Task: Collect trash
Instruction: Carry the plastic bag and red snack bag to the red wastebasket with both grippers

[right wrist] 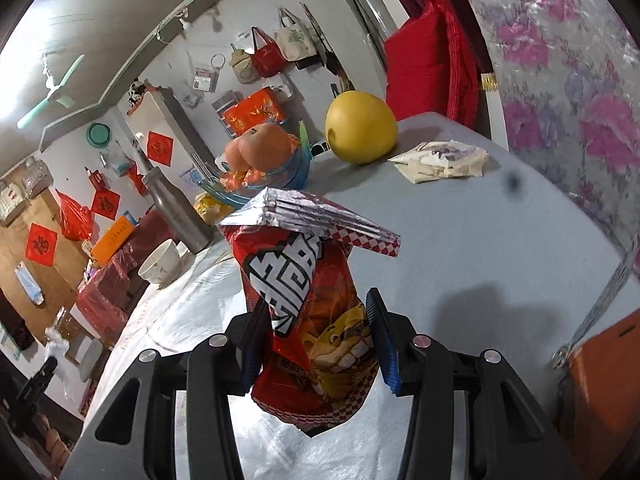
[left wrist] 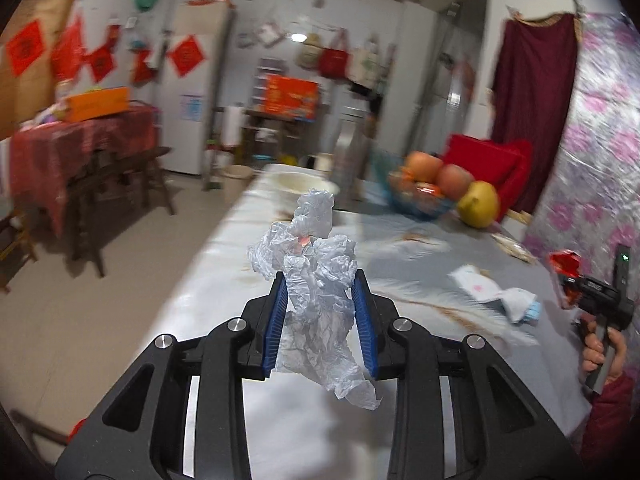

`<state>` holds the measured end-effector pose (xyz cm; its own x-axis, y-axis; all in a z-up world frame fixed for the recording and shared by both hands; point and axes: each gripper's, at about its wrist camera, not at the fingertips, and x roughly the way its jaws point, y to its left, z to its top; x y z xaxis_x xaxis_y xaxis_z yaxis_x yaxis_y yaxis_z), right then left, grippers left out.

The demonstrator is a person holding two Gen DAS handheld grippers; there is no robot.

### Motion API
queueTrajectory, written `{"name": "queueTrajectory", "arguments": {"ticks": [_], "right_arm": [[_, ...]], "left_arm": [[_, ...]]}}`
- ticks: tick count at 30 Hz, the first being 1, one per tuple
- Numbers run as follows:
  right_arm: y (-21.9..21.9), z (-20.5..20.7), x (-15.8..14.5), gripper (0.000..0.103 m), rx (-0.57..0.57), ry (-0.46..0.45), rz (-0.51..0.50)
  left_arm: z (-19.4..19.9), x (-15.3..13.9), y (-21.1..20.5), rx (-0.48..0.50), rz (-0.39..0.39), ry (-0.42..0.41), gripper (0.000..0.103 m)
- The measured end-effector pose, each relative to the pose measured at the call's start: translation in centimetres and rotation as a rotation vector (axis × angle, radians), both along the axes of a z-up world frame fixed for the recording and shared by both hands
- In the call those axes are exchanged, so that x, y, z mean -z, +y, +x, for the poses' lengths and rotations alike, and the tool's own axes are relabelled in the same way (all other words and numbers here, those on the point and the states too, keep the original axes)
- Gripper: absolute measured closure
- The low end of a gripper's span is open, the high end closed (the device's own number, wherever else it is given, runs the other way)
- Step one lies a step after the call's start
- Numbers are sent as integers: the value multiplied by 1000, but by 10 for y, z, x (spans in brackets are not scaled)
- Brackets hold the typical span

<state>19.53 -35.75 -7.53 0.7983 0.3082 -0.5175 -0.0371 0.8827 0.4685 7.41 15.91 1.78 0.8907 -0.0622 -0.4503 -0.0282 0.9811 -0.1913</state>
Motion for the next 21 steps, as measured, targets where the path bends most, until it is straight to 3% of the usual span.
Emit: {"name": "queueTrajectory", "arguments": {"ticks": [5,10,15,21], "right_arm": [[12,-12,-10,56,13,-60,26],[62,-29,-34,57,-68,-111,39],[149,-49,-76,57,-263,-189,3],[274,-74,-94,57,-565,-175,-26]], "left_arm": [[-44,2,78,-164,-27,23,69],[-72,-7,131,-238,-6,39,69],[-94,15,167,-255,60,148,69],[-100,72,206,-231,10,327,69]]}}
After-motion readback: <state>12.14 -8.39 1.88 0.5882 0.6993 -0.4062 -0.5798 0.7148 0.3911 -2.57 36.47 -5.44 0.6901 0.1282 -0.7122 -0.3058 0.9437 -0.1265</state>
